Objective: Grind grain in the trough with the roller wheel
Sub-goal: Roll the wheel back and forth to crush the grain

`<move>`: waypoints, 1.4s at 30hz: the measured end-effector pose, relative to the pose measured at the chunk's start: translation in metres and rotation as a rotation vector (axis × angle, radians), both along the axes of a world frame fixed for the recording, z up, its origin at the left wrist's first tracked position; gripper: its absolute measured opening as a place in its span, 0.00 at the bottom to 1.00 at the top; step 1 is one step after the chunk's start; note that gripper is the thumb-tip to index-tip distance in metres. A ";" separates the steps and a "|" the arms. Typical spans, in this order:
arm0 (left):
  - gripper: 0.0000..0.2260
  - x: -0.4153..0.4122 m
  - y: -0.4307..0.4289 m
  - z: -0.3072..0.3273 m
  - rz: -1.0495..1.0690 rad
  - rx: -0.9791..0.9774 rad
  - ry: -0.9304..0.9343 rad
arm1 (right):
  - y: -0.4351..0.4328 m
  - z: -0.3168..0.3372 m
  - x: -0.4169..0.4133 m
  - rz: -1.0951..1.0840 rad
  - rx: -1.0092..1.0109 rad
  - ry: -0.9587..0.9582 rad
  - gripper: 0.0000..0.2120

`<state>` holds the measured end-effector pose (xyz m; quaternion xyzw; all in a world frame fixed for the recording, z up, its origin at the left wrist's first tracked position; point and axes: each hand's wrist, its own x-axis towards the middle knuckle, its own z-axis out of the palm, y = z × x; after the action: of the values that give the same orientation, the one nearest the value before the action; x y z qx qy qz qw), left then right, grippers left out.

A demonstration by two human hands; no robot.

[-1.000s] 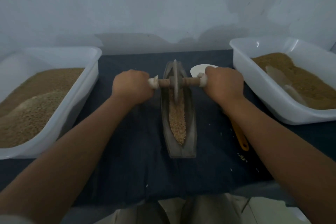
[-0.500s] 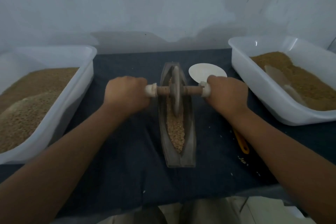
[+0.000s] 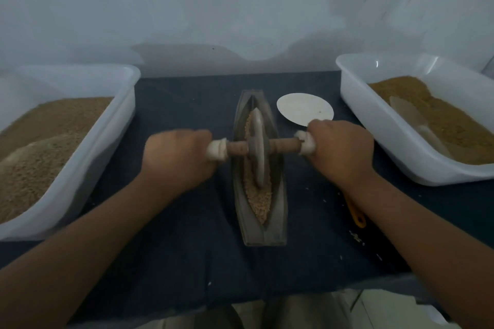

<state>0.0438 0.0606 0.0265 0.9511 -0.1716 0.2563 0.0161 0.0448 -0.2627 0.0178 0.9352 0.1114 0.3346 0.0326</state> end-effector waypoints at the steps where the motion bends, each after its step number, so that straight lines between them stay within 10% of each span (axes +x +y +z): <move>1: 0.17 0.019 -0.006 0.006 0.047 0.010 0.038 | 0.004 0.001 0.011 -0.054 0.009 0.002 0.21; 6: 0.14 0.070 -0.021 0.027 0.102 -0.035 0.283 | 0.020 0.025 0.039 -0.175 -0.019 0.097 0.15; 15: 0.15 -0.035 0.022 -0.016 -0.122 -0.114 0.068 | -0.005 0.013 -0.034 0.206 -0.048 -0.040 0.13; 23: 0.17 0.067 -0.023 0.019 0.117 -0.063 0.202 | 0.011 0.025 0.049 -0.123 0.037 0.175 0.15; 32: 0.19 -0.006 0.007 -0.004 -0.048 0.064 -0.038 | -0.007 -0.004 -0.032 -0.027 0.032 0.116 0.16; 42: 0.20 0.071 -0.025 0.024 0.121 0.005 0.151 | 0.013 0.030 0.053 -0.158 -0.014 0.234 0.18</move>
<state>0.1145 0.0355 0.0505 0.9764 -0.1127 0.1838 0.0109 0.0976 -0.2495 0.0479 0.9734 0.0429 0.2188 0.0522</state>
